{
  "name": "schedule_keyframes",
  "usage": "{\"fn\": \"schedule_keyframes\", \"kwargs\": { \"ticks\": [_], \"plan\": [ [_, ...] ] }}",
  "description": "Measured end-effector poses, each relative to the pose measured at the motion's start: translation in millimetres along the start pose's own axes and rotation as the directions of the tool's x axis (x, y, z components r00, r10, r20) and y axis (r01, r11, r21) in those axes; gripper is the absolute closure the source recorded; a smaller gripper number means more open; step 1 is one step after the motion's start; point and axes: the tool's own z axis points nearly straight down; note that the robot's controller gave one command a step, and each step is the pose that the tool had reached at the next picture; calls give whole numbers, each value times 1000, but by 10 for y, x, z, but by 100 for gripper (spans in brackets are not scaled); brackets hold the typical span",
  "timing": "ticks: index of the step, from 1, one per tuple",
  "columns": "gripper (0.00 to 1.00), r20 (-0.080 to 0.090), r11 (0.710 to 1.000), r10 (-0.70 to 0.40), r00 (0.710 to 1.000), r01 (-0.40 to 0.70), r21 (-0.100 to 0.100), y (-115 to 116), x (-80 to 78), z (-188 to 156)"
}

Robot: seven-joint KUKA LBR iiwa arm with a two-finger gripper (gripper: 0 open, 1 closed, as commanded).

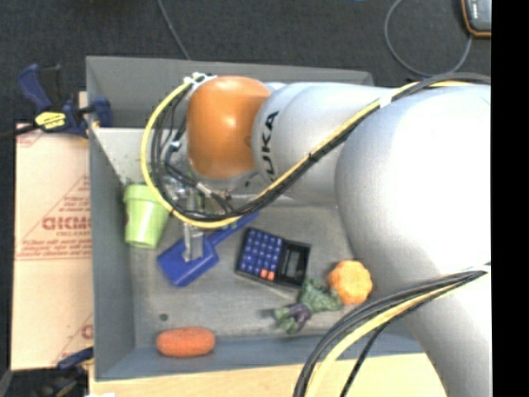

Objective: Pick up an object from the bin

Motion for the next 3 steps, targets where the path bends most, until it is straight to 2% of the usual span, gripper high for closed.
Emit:
{"fn": "schedule_keyframes", "kwargs": {
  "ticks": [1, 2, 3],
  "plan": [
    [0, -1, 1000, -27, 1000, 27, -2, -3, 6, -170],
    [0, 21, 999, -44, 999, 44, -4, -28, 243, -210],
    [0, 10, 999, -40, 999, 40, -4, 31, 133, -330]
  ]
}}
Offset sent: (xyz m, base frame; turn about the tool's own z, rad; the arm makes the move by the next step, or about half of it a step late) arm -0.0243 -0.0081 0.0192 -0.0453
